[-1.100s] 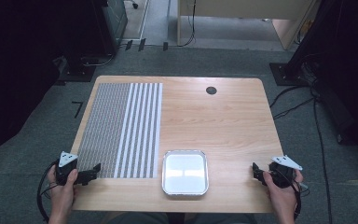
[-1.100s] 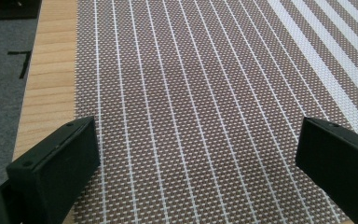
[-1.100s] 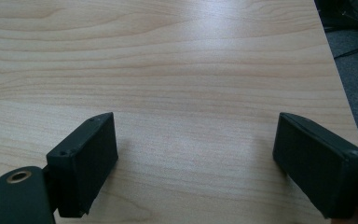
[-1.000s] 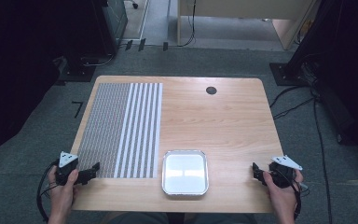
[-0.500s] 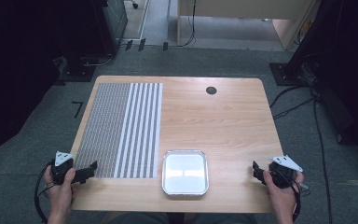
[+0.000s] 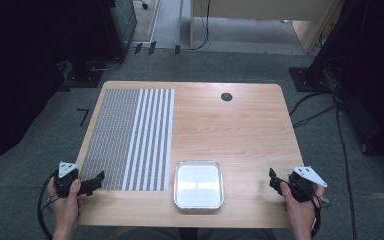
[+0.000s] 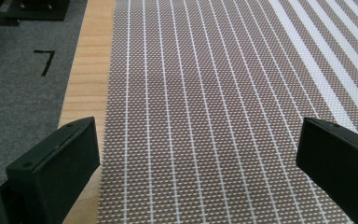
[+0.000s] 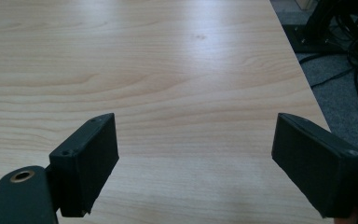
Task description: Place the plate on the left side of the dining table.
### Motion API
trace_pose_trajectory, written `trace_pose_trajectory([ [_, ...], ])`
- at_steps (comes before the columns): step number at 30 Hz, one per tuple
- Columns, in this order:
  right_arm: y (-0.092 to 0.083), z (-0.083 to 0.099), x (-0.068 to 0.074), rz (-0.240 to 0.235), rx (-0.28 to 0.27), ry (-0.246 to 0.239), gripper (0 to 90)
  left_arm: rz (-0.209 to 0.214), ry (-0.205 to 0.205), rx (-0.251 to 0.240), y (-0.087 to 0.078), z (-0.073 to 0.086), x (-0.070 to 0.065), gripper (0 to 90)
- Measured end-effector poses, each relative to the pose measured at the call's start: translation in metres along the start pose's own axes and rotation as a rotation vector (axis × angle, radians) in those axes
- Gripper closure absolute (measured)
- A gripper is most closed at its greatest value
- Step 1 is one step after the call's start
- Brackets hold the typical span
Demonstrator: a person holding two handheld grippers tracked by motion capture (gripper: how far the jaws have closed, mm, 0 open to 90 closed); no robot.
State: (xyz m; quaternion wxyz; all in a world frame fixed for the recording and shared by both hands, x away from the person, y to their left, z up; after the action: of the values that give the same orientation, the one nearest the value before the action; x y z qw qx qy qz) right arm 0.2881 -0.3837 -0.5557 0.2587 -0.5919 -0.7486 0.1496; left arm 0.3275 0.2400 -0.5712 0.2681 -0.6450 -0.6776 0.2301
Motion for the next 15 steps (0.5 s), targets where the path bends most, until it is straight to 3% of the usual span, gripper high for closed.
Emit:
trace_pose_trajectory([
  [10, 0.004, -0.005, 0.027, -0.046, -0.013, -0.016, 14.6, -0.013, 0.033, -0.034, -0.008, -0.009, -0.018, 0.0],
  [15, 0.007, -0.008, 0.041, -0.077, -0.017, -0.005, 14.6, 0.002, 0.051, -0.042, -0.01, -0.012, -0.04, 0.0],
])
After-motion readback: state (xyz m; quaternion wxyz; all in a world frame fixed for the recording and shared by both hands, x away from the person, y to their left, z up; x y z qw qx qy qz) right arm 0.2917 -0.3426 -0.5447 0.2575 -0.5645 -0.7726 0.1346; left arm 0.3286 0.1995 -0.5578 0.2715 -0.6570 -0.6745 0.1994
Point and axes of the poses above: each handheld gripper's, and its own axes: y roughly forward along the jaws, z roughly out of its underside, x roughly to its left, the point moved 10 cm from there along y, roughly forward along the jaws, and after that the axes turned 14 degrees about -z, right-handed, at the moved point
